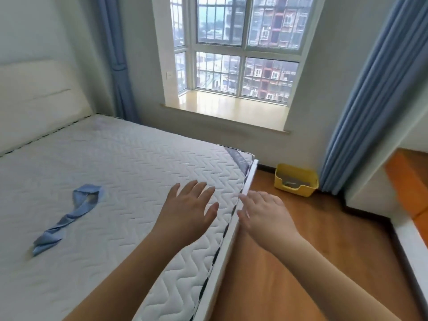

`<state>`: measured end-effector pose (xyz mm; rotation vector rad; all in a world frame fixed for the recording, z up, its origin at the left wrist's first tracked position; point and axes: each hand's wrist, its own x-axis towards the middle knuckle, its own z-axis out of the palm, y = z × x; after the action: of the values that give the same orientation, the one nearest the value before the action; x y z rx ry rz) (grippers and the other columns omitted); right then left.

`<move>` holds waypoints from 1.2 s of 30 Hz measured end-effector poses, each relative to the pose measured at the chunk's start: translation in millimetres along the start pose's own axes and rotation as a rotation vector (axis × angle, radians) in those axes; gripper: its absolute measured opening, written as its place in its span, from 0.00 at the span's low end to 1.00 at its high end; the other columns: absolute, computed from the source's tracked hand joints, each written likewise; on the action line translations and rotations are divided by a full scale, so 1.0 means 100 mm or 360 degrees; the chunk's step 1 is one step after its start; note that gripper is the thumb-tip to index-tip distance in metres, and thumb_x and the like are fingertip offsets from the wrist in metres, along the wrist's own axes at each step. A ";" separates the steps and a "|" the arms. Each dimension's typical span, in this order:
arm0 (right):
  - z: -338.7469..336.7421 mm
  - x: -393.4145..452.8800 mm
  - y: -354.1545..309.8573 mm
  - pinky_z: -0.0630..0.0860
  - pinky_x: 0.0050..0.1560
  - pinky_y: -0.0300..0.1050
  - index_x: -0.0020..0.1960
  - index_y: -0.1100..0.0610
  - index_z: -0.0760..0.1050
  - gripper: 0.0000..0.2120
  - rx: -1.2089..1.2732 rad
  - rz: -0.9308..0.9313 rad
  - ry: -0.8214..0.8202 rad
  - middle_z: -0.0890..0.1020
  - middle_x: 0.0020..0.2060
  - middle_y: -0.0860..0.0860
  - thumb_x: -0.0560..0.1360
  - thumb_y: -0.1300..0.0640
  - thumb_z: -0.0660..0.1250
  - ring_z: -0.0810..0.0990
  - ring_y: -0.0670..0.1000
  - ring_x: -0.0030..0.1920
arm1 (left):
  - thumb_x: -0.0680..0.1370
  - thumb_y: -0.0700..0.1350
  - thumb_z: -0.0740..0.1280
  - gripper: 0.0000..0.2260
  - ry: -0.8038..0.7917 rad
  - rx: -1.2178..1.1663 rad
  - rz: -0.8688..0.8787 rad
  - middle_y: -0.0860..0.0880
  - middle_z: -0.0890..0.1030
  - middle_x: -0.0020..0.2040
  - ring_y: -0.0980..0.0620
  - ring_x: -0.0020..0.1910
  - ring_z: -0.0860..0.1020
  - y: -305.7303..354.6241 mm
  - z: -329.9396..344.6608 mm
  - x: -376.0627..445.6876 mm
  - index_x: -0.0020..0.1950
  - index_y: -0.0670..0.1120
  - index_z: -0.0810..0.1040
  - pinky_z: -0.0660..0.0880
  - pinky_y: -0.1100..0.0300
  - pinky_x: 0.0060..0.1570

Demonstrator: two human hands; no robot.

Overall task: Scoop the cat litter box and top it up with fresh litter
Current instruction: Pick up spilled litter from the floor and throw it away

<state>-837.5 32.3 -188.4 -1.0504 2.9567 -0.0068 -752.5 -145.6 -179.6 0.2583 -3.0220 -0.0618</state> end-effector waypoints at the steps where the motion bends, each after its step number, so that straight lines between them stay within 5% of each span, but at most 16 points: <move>1: -0.02 -0.05 0.12 0.54 0.72 0.50 0.76 0.48 0.55 0.25 0.0021 0.0063 0.0015 0.62 0.75 0.49 0.82 0.43 0.46 0.58 0.51 0.74 | 0.78 0.62 0.38 0.29 0.0010 -0.0012 0.0067 0.56 0.57 0.79 0.54 0.78 0.52 0.13 0.01 0.12 0.78 0.57 0.55 0.46 0.49 0.76; 12: -0.16 -0.33 1.87 0.55 0.73 0.49 0.76 0.49 0.59 0.25 0.0028 0.0670 0.0315 0.66 0.73 0.49 0.82 0.43 0.43 0.62 0.51 0.73 | 0.76 0.61 0.37 0.33 0.0194 -0.0187 0.0672 0.54 0.69 0.74 0.53 0.75 0.62 1.87 0.06 1.41 0.74 0.54 0.67 0.55 0.48 0.74; 18: -0.21 -0.24 2.92 0.73 0.62 0.52 0.64 0.50 0.76 0.27 -0.0023 0.0855 0.0471 0.81 0.59 0.50 0.78 0.41 0.47 0.78 0.52 0.61 | 0.78 0.58 0.48 0.25 0.0310 -0.0261 0.0699 0.54 0.79 0.64 0.53 0.67 0.74 2.72 0.00 2.07 0.66 0.52 0.77 0.68 0.49 0.66; 29: -0.52 0.24 4.12 0.78 0.53 0.52 0.57 0.53 0.80 0.23 -0.0119 0.0943 0.0606 0.83 0.51 0.51 0.77 0.44 0.51 0.81 0.53 0.52 | 0.78 0.60 0.43 0.27 0.0377 -0.0249 0.0881 0.56 0.74 0.69 0.53 0.71 0.67 3.67 -0.10 3.24 0.71 0.56 0.70 0.61 0.50 0.71; 36: -0.43 0.98 4.55 0.77 0.57 0.54 0.59 0.53 0.80 0.24 -0.0159 0.0935 0.0619 0.82 0.55 0.52 0.78 0.43 0.50 0.79 0.55 0.57 | 0.75 0.62 0.34 0.34 0.0360 -0.0286 0.0931 0.56 0.66 0.75 0.55 0.76 0.58 3.68 0.08 4.13 0.76 0.57 0.63 0.52 0.51 0.75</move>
<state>-1201.3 323.5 -147.6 -0.1525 3.5271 -0.0690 -1219.2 145.9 -125.9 -0.5891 -2.7169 -0.2328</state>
